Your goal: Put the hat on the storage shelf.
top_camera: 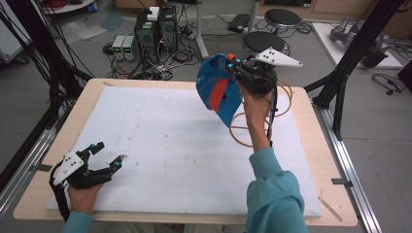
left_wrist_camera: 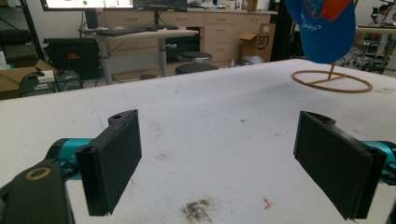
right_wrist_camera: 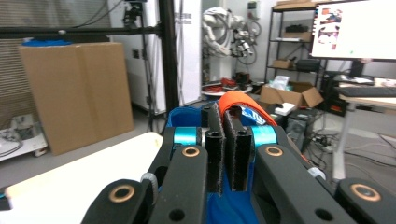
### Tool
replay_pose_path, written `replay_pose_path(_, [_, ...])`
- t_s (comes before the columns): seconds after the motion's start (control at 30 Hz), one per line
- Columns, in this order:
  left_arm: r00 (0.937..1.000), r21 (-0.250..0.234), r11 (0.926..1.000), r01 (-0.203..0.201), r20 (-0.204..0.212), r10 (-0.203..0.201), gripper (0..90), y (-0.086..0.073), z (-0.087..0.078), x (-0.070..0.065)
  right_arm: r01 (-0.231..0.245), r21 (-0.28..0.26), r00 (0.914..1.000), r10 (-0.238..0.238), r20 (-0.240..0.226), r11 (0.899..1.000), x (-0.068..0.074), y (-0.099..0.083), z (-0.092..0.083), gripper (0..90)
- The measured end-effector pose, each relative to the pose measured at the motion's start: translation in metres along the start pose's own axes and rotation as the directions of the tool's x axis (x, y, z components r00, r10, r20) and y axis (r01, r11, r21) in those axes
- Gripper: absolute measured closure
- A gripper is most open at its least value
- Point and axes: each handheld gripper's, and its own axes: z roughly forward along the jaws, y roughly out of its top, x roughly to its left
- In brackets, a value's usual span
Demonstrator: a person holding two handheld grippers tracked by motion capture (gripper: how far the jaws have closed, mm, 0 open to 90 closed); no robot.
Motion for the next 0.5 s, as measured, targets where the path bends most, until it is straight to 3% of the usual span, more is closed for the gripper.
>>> replay_pose_path(0.3, [1.0, -0.002, 1.0, -0.004, 0.0, 0.004, 15.5, 0.0, 0.0, 0.0, -0.011, 0.006, 0.9972, 0.01, 0.074, 1.0, -0.021, 0.006, -0.007, 88.0])
replay_pose_path(0.5, [1.0, -0.004, 1.0, -0.003, 0.0, 0.003, 15.5, 0.0, 0.0, -0.001, -0.038, 0.008, 0.9908, 0.037, 0.131, 0.999, -0.038, 0.005, -0.018, 88.0])
